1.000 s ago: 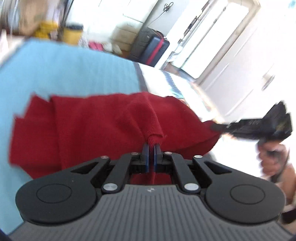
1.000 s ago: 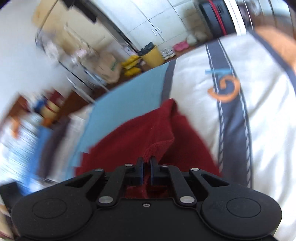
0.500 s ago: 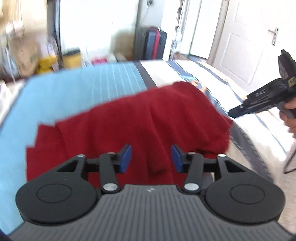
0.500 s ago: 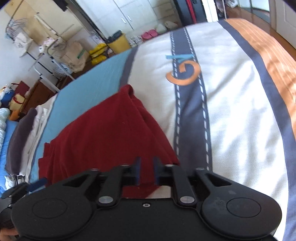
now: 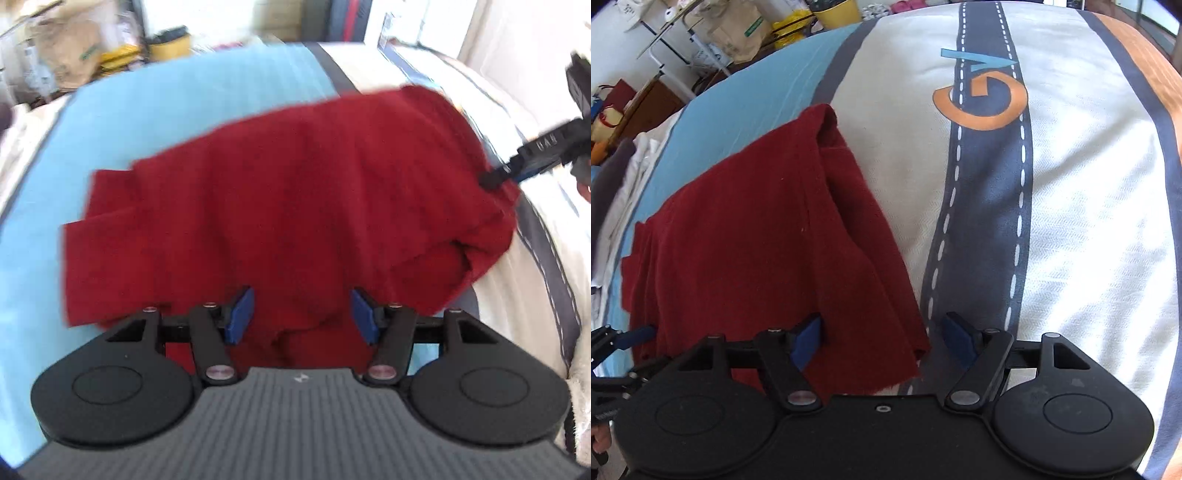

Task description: Fold clothes

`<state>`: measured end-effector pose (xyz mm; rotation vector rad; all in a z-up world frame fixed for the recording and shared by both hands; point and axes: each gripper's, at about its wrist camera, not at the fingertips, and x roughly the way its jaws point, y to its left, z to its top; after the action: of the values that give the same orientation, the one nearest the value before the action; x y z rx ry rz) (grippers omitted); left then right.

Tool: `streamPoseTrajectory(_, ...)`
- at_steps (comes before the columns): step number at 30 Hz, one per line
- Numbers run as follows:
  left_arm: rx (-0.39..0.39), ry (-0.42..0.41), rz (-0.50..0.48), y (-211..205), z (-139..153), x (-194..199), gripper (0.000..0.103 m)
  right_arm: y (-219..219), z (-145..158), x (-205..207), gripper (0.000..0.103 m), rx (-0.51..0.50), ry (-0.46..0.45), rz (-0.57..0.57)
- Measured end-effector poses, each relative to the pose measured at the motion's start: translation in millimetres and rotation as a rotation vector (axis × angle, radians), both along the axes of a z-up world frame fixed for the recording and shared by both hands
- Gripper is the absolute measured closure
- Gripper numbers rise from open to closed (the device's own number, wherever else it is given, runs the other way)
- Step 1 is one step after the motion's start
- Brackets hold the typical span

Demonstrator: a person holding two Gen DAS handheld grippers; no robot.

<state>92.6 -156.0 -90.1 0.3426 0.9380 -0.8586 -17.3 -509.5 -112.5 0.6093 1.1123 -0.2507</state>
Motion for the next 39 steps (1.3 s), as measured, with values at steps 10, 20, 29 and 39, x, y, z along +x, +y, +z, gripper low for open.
streamPoseTrajectory(10, -0.079, 0.22, 0.263, 61.5, -23.9, 69.7, 0.035, -37.5, -27.3, -11.8, 0.02, 0.29, -0.158, 0.015)
streamPoseTrajectory(20, 0.098, -0.067, 0.268, 40.0, -18.4, 52.8, 0.066, -9.3, 27.8, -34.5, 0.083, 0.341, -0.427, 0.06)
streamPoseTrajectory(29, -0.21, -0.232, 0.183, 32.8, 34.6, 13.2, 0.044, -24.3, 18.1, -46.8, 0.087, 0.343, -0.338, -0.064)
streamPoseTrajectory(39, -0.188, 0.174, -0.014, -14.0, -18.9, 21.8, 0.044, 28.2, 60.2, -10.1, 0.086, 0.372, -0.618, 0.061)
